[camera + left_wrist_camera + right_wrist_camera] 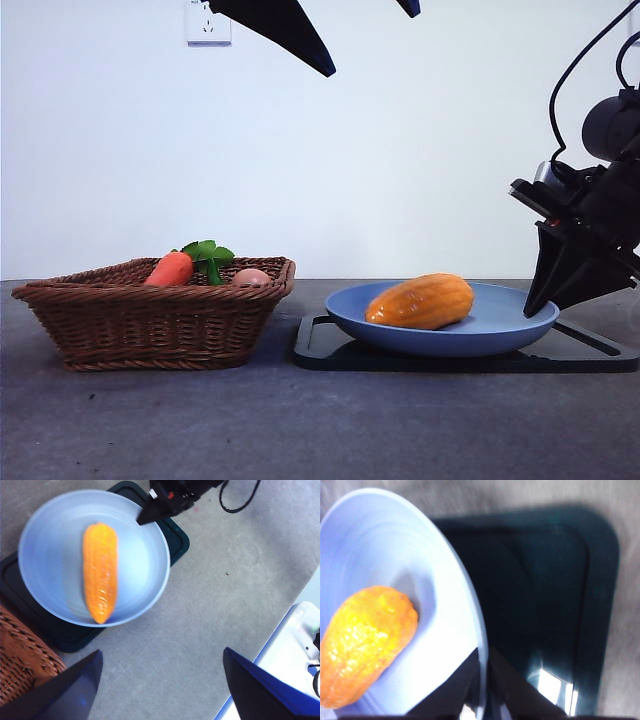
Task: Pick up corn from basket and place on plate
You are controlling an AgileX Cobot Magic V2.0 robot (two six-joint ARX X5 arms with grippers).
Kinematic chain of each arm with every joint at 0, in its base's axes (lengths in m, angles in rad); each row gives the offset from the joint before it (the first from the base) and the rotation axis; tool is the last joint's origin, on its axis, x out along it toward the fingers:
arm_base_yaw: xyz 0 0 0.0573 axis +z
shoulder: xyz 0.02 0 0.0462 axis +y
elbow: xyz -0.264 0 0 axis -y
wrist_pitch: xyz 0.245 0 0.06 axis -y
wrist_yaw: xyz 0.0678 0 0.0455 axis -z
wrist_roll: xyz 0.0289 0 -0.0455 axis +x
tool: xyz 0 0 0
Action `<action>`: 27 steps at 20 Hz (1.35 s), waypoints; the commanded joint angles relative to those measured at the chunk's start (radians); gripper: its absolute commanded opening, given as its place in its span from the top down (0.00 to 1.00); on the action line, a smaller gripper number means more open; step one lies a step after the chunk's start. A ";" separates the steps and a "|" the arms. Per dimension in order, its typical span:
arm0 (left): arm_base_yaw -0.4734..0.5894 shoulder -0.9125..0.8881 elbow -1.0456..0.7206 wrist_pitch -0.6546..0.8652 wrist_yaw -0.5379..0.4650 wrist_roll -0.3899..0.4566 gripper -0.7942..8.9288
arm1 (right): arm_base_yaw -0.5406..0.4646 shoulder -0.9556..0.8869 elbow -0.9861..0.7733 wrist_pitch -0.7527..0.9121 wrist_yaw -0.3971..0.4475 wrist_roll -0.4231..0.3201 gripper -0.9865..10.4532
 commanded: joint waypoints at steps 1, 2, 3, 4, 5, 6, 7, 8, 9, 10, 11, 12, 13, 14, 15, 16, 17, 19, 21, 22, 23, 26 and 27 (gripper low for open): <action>-0.007 0.000 0.023 0.009 -0.003 0.006 0.52 | 0.002 0.012 0.020 0.005 -0.009 -0.016 0.91; -0.007 0.000 0.023 0.008 -0.003 0.006 0.52 | 0.002 0.012 0.020 0.006 -0.009 -0.016 0.91; -0.007 0.000 0.023 0.008 -0.003 0.006 0.52 | 0.002 0.012 0.020 0.006 -0.008 -0.016 0.91; -0.007 0.000 0.023 0.008 -0.003 0.006 0.52 | 0.003 0.012 0.020 0.005 -0.005 -0.016 0.91; -0.007 0.000 0.023 0.008 -0.003 0.006 0.52 | 0.003 0.012 0.020 0.005 0.003 -0.016 0.88; -0.007 0.000 0.023 0.007 -0.003 0.006 0.52 | 0.004 0.012 0.020 0.004 0.010 -0.014 0.82; -0.007 0.000 0.023 0.007 -0.003 0.006 0.52 | 0.004 0.012 0.020 0.005 0.010 -0.009 0.77; -0.007 0.000 0.023 0.007 -0.003 0.006 0.52 | 0.004 0.012 0.020 0.005 0.009 -0.003 0.73; -0.007 0.000 0.023 0.008 -0.003 0.006 0.52 | 0.003 0.011 0.020 0.005 0.008 -0.002 0.73; -0.006 0.000 0.023 0.007 -0.003 0.006 0.52 | 0.002 0.008 0.021 0.004 0.008 -0.001 0.73; -0.006 0.000 0.023 0.007 -0.003 0.006 0.52 | -0.003 0.000 0.021 0.002 0.008 0.000 0.73; -0.006 0.000 0.023 0.007 -0.003 0.006 0.52 | -0.010 -0.014 0.022 -0.002 0.008 0.000 0.73; -0.006 0.000 0.023 0.004 -0.003 0.006 0.52 | -0.016 -0.035 0.022 -0.012 0.008 0.000 0.73; -0.006 0.000 0.023 0.000 -0.003 0.006 0.52 | -0.022 -0.062 0.022 -0.026 0.008 0.000 0.73; -0.006 0.000 0.023 -0.002 -0.003 0.006 0.52 | -0.025 -0.092 0.022 -0.043 0.009 -0.002 0.73; -0.006 0.000 0.023 -0.001 -0.003 0.007 0.52 | -0.031 -0.133 0.022 -0.069 0.009 -0.008 0.73; -0.006 0.000 0.023 0.000 -0.003 0.010 0.52 | -0.036 -0.175 0.022 -0.100 0.008 -0.015 0.73; -0.006 0.000 0.023 -0.002 -0.003 0.010 0.52 | -0.037 -0.272 0.022 -0.204 0.008 -0.062 0.73; -0.006 0.000 0.023 -0.002 -0.003 0.010 0.52 | -0.026 -0.372 0.022 -0.337 0.007 -0.127 0.73; -0.006 0.000 0.023 -0.002 -0.003 0.010 0.52 | -0.012 -0.423 0.022 -0.402 0.007 -0.151 0.73; -0.006 0.000 0.023 -0.002 -0.003 0.011 0.52 | 0.006 -0.472 0.022 -0.455 0.007 -0.162 0.73; -0.006 0.000 0.023 -0.004 -0.003 0.018 0.55 | 0.055 -0.608 0.022 -0.551 0.007 -0.177 0.73; -0.007 0.000 0.023 -0.006 -0.003 0.018 0.59 | 0.075 -0.647 0.022 -0.575 0.008 -0.182 0.74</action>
